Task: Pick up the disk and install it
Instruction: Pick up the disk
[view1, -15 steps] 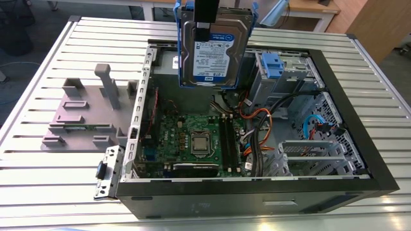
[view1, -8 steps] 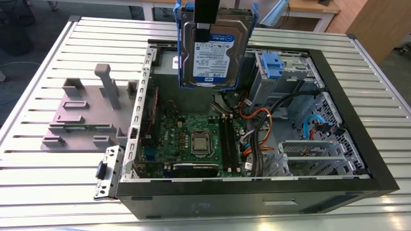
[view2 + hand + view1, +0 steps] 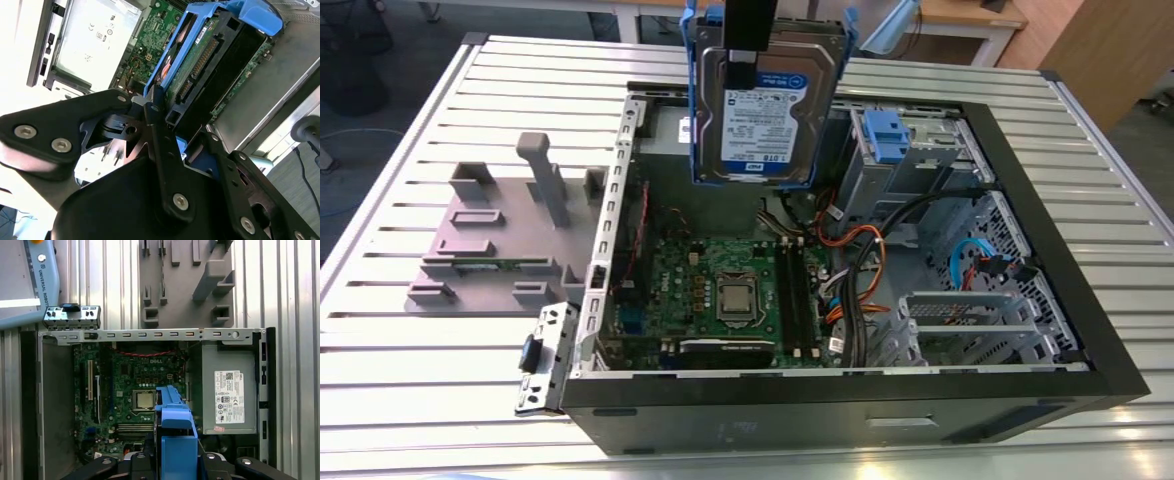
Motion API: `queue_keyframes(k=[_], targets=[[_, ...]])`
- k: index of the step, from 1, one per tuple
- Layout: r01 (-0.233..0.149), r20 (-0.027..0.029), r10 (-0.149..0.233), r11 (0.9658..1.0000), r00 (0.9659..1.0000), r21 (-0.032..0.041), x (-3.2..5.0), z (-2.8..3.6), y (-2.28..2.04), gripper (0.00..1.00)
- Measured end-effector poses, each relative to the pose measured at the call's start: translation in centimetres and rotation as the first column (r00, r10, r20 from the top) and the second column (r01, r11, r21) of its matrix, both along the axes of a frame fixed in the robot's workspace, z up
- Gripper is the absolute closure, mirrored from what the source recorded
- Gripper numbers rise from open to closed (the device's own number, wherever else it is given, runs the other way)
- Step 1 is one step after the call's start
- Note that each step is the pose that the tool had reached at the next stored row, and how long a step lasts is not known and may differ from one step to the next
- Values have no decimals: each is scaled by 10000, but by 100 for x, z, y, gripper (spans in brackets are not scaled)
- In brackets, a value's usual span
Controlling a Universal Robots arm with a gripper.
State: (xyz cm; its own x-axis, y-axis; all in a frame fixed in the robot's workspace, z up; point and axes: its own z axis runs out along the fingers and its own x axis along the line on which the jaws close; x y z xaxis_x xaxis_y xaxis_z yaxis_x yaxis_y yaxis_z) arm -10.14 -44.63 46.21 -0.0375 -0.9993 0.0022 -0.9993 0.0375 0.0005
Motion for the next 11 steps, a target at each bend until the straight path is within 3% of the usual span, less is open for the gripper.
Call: queue_keyframes(k=[11], targets=[[0, 0, 0, 10000, 10000, 1, 0, 0, -31, 64]])
